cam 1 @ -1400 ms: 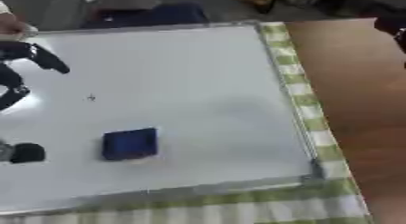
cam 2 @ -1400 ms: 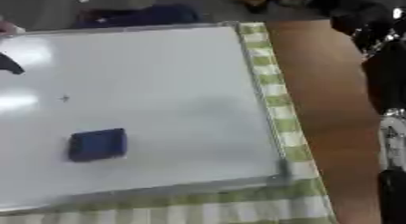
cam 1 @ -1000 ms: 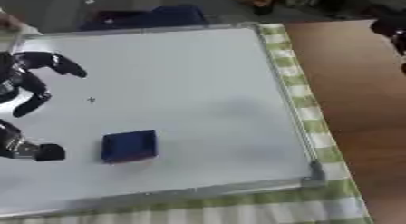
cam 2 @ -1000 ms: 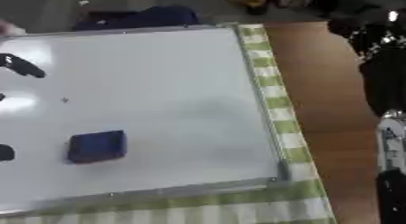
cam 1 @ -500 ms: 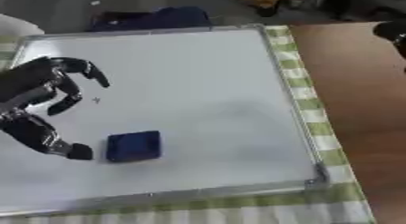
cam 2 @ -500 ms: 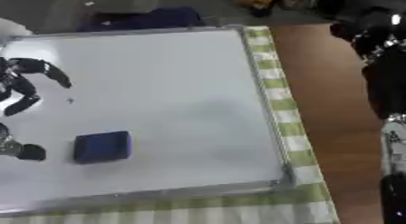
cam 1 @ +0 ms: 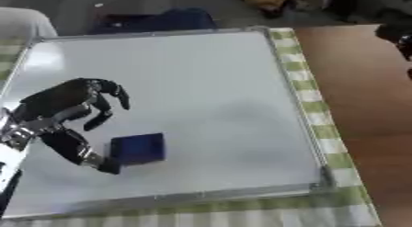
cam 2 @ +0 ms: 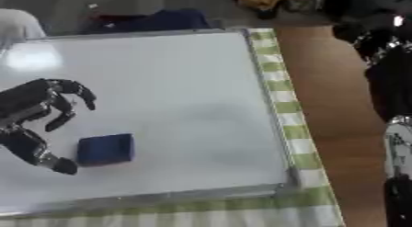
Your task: Wipe the whiteboard clean with a brush.
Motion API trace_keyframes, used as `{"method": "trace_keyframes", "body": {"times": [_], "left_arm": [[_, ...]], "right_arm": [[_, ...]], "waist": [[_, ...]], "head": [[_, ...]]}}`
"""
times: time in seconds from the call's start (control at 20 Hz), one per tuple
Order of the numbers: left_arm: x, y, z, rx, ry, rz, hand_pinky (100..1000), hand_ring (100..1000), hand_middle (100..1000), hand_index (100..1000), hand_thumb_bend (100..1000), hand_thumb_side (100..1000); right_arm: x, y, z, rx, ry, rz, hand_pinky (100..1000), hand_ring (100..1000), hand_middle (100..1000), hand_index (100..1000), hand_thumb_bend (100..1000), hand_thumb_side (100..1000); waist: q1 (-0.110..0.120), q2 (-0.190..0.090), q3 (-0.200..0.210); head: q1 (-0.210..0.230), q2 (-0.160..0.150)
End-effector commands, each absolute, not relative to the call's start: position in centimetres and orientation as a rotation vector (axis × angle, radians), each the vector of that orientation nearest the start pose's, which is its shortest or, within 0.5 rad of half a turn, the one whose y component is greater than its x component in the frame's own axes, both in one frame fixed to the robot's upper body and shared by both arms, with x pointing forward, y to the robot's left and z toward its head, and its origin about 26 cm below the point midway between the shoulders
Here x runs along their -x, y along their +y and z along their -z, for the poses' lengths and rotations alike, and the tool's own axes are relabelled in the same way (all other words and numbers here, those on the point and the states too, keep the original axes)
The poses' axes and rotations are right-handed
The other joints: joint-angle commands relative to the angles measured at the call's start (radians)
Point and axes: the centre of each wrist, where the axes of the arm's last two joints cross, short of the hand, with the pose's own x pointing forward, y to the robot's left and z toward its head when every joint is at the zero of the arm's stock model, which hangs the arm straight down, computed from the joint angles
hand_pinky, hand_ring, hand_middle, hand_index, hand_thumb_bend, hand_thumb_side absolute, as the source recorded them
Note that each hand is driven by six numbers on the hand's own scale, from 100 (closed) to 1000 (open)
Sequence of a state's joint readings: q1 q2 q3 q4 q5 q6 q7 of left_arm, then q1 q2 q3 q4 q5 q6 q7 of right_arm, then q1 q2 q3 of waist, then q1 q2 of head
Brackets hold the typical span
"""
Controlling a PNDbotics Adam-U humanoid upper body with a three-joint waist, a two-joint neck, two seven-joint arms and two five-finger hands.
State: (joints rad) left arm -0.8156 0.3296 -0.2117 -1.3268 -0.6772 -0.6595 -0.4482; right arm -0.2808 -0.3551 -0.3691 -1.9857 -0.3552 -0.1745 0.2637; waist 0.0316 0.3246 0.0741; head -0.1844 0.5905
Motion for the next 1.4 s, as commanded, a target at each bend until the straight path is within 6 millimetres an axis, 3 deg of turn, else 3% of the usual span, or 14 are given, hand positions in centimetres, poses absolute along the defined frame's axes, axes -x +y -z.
{"method": "trace_keyframes", "body": {"times": [0.05,0.6,0.9,1.25,1.4], "left_arm": [[-43.3,19.1,-21.5,0.453,2.14,-2.397,735,760,585,155,836,803],[-43.7,18.1,-19.7,0.483,2.099,-2.469,712,748,578,140,794,791],[-43.9,18.1,-19.1,0.558,2.116,-2.446,702,756,657,124,729,769],[-44.2,17.9,-18.3,0.568,2.092,-2.462,691,739,611,120,691,754],[-44.3,17.9,-18.2,0.57,2.083,-2.473,683,736,613,119,634,743]], "right_arm": [[-28.0,-35.8,-23.0,0.035,-2.52,-0.28,816,721,546,637,398,824],[-28.0,-35.8,-22.9,0.038,-2.515,-0.289,818,721,543,635,404,813],[-28.0,-35.8,-22.9,0.039,-2.512,-0.297,819,720,540,635,409,809],[-28.0,-35.7,-23.0,0.04,-2.514,-0.302,819,721,539,635,409,810],[-28.0,-35.8,-23.1,0.04,-2.517,-0.304,819,722,539,635,410,815]], "waist": [[-0.002,-0.021,0.0],[0.001,-0.012,0.002],[0.004,-0.007,0.001],[0.006,0.0,-0.002],[0.006,0.002,-0.004]], "head": [[-0.004,0.0],[-0.015,0.001],[-0.02,-0.005],[-0.014,-0.008],[-0.012,-0.011]]}}
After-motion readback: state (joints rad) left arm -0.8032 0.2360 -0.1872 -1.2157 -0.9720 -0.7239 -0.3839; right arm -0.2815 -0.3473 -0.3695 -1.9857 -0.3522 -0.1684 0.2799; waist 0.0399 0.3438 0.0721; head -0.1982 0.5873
